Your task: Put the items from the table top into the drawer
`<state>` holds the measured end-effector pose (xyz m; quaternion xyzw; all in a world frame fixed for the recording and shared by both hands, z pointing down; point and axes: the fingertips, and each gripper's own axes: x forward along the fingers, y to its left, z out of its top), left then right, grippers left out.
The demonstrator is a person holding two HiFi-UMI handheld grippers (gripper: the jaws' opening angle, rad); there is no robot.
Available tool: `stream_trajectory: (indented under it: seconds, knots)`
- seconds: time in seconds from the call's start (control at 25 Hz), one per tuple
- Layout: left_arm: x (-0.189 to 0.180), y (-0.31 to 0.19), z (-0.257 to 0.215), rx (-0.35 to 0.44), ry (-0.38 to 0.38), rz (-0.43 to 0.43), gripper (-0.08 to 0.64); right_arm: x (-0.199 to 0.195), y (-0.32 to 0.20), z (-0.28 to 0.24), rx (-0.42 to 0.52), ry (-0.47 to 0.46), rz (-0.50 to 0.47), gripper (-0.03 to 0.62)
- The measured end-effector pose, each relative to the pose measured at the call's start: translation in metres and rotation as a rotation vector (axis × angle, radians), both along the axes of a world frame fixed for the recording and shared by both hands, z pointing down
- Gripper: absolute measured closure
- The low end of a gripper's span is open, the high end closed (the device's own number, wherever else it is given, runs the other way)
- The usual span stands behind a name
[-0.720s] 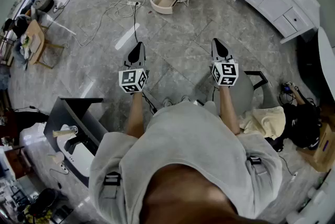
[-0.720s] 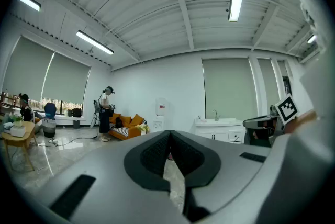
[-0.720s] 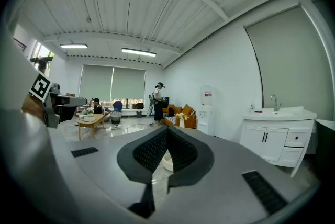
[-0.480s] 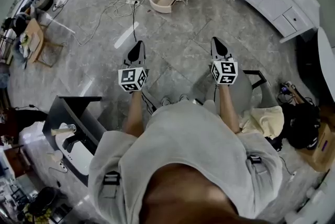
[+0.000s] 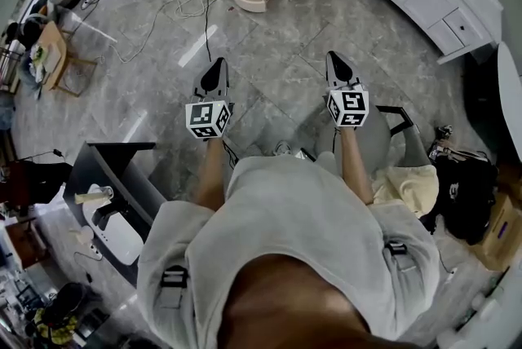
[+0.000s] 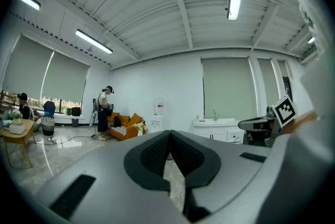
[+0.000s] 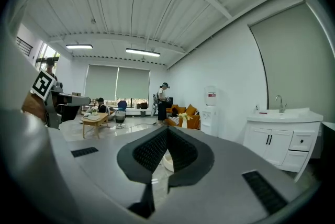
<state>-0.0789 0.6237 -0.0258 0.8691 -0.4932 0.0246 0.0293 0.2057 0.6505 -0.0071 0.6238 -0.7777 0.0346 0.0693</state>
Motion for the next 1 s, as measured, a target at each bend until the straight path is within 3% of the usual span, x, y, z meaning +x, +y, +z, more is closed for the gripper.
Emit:
stream_trajectory:
  seconds: [0.52,1.0]
  knots:
    - [0.009,-0.049,0.028,-0.060,0.016,-0.003,0.545,0.001,-0.056,0.018,-0.036,-0.022,-0.019,0.569]
    - [0.009,-0.218,0.031,-0.061,0.027,0.074,0.545,-0.016,-0.207,0.018,-0.048,-0.015,0.011,0.569]
